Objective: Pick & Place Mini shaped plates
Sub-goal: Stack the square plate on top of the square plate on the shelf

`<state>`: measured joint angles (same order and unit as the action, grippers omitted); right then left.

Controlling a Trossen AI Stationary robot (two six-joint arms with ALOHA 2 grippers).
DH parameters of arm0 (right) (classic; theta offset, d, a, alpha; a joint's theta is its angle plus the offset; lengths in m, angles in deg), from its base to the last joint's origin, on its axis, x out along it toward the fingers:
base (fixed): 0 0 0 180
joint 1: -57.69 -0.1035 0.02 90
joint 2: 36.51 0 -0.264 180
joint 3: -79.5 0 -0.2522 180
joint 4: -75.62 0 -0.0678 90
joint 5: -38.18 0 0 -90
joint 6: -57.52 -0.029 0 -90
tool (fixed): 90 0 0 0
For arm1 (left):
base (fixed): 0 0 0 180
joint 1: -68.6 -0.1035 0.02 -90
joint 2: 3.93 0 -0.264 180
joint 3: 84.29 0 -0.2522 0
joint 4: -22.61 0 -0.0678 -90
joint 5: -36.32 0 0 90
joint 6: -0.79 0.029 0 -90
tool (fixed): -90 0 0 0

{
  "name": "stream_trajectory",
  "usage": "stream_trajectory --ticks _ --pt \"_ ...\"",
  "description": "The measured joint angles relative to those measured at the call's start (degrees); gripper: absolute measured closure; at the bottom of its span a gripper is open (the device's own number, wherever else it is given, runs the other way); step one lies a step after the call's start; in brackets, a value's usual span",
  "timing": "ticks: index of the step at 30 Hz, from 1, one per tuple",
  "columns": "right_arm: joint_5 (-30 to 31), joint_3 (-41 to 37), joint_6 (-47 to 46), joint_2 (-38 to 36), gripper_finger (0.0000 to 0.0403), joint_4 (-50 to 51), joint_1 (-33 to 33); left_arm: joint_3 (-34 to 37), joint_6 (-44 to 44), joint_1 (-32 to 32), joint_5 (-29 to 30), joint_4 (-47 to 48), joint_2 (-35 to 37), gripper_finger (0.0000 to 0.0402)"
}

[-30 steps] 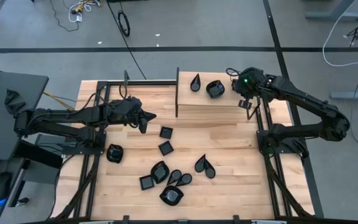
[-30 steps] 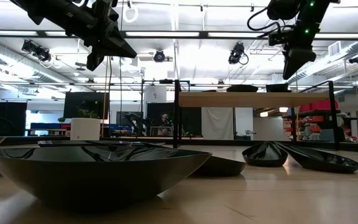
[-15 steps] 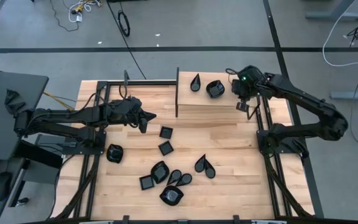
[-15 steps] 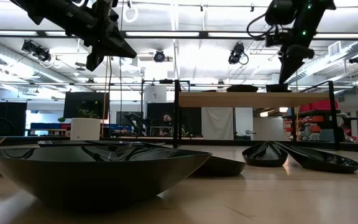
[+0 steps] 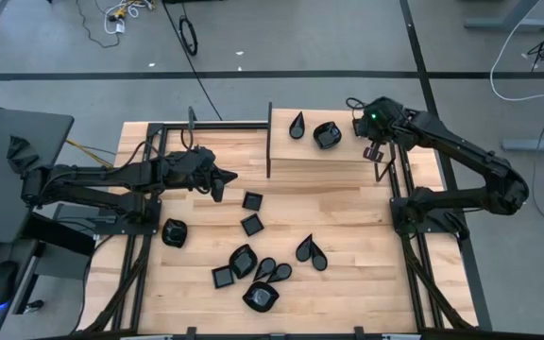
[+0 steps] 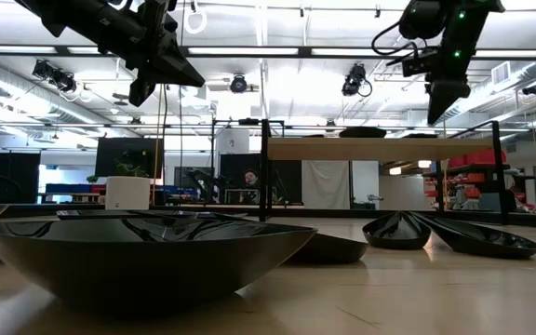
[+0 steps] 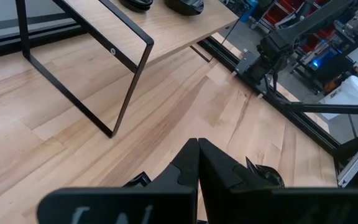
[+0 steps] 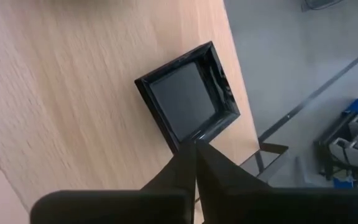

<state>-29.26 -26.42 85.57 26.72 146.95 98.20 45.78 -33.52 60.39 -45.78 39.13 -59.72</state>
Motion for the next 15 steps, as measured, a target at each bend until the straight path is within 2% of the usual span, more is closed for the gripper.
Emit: stream_trajectory --ticks 4,7,15 --pt "-1.38 0.0 -3.33 0.07 0.039 -0.46 0.12 0.0 -0.02 0.0 0.0 0.0 0.0 0.0394" --pt "-5.02 0.0 -11.69 1.07 0.039 -3.44 1.58 0.0 -0.02 0.0 0.0 0.01 0.0 0.0394" --pt "-5.66 0.0 -22.15 7.53 0.0399 -8.29 6.73 0.0 -0.94 0.0 0.02 -0.02 0.01 0.0394"
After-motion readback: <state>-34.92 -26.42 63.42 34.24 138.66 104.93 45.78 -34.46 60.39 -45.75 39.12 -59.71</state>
